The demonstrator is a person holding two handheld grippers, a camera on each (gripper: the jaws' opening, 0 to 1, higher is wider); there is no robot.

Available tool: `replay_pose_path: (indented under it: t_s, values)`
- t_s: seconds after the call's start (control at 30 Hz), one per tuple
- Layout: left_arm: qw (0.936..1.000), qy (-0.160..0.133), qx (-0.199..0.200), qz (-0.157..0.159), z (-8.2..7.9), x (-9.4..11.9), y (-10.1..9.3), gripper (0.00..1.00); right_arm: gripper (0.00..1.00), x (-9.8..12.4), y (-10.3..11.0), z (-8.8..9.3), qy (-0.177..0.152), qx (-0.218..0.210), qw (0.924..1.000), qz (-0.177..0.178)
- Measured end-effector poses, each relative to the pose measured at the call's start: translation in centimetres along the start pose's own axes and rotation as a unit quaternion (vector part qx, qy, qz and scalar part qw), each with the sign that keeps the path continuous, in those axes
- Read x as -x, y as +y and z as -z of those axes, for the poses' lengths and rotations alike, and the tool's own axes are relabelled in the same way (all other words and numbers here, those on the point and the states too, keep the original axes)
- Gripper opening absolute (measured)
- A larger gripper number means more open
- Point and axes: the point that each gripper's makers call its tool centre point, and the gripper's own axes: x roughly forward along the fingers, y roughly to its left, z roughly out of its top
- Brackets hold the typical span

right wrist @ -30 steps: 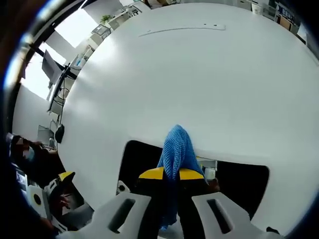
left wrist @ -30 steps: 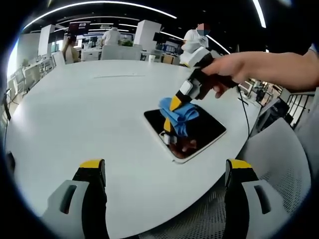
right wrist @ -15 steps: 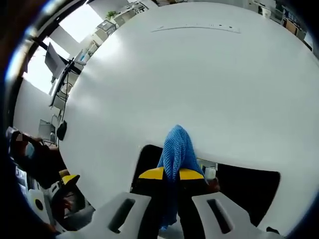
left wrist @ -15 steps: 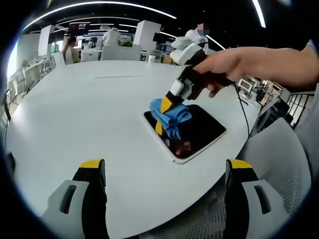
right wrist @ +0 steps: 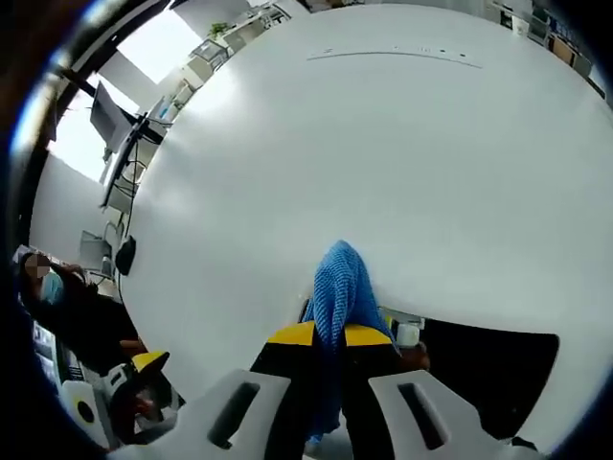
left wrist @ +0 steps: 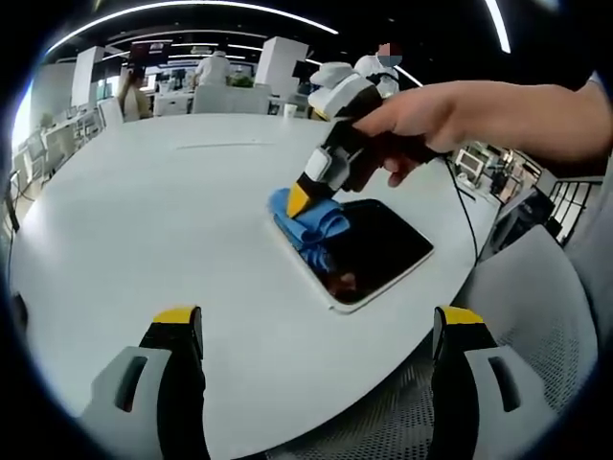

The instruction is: Wipe the mirror surface with the cleaning cloth until all visible marks leave the cleaned area.

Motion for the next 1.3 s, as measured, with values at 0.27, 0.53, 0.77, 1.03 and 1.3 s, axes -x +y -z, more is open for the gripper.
replay_pose_path:
  t_s: [0.27, 0.53, 0.77, 1.03, 1.3]
  values:
    - [1.0, -0.001, 0.002, 0.0, 0.1, -0.1, 0.2, 0.99, 0.03, -0.1, 0.0, 0.0, 0.003, -0.005, 1.0, 0.001]
    - [1.0, -0.002, 0.002, 0.001, 0.0, -0.1, 0.0, 0.99, 0.02, 0.1, 0.3, 0.7, 0.002, -0.017, 0.9998, -0.005]
    - [1.0, -0.004, 0.0, 0.0, -0.1, 0.0, 0.0, 0.99, 0.02, 0.3, 0.7, 1.8, 0.008, -0.002, 0.9999, -0.009]
    - [1.0, 0.0, -0.007, -0.006, -0.1, 0.1, 0.1, 0.99, 0.03, 0.5, 1.2, 3.0, 0.011, 0.001, 0.9997, -0.023]
    - [0.9999, 0.0, -0.006, -0.011, -0.1, 0.2, 0.2, 0.99, 0.03, 0.7, 1.6, 4.0, 0.012, 0.0, 0.9996, -0.028]
